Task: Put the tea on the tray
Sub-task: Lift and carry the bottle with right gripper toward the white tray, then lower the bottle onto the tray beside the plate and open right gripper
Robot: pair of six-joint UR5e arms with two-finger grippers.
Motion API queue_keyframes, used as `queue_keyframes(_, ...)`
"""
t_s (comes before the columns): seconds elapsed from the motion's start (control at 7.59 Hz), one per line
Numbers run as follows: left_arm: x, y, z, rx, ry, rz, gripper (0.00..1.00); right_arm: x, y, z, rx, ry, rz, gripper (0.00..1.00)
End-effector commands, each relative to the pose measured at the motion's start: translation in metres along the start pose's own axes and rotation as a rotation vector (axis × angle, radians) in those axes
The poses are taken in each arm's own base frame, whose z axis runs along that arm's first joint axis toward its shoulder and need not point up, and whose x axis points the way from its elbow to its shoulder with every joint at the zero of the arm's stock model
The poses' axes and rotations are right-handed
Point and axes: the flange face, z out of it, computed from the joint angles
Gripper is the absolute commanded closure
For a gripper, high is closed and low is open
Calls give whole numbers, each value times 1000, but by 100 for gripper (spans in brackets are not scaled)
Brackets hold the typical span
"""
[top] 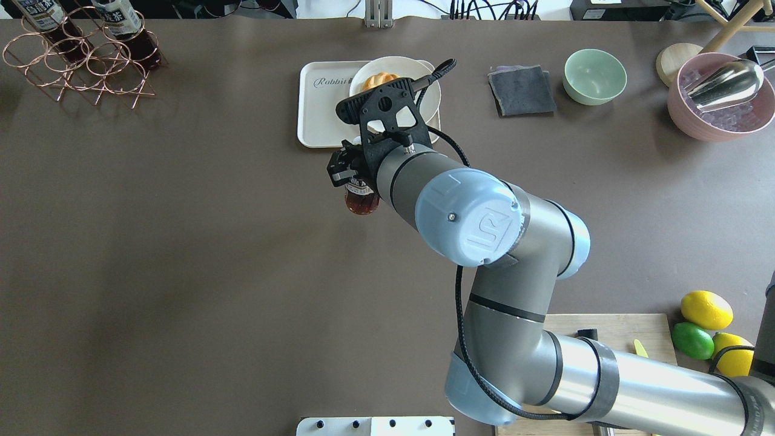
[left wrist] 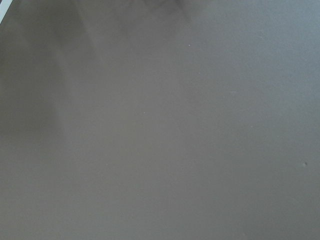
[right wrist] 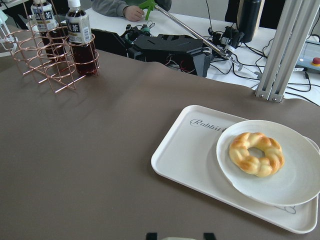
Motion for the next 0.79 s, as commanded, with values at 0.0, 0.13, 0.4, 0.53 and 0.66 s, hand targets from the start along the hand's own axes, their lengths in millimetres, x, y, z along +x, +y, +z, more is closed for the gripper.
queue_keyframes(0.0, -17, 14, 4, -84, 12, -167, 1, -3, -65, 60, -15, 70, 25, 100)
queue_keyframes(0.13, -27, 20, -5, -81, 5, -209, 1, -2, -87, 82, -25, 101, 55, 100)
queue_keyframes(0.4, -37, 44, -7, -83, 2, -246, 1, -14, -135, 123, -71, 137, 68, 100)
queue_keyframes(0.53, -42, 54, -11, -76, 3, -263, 1, -19, -155, 138, -84, 156, 74, 100)
queue_keyframes(0.66, -45, 58, -18, -61, 2, -276, 1, -14, -152, 159, -81, 148, 78, 100)
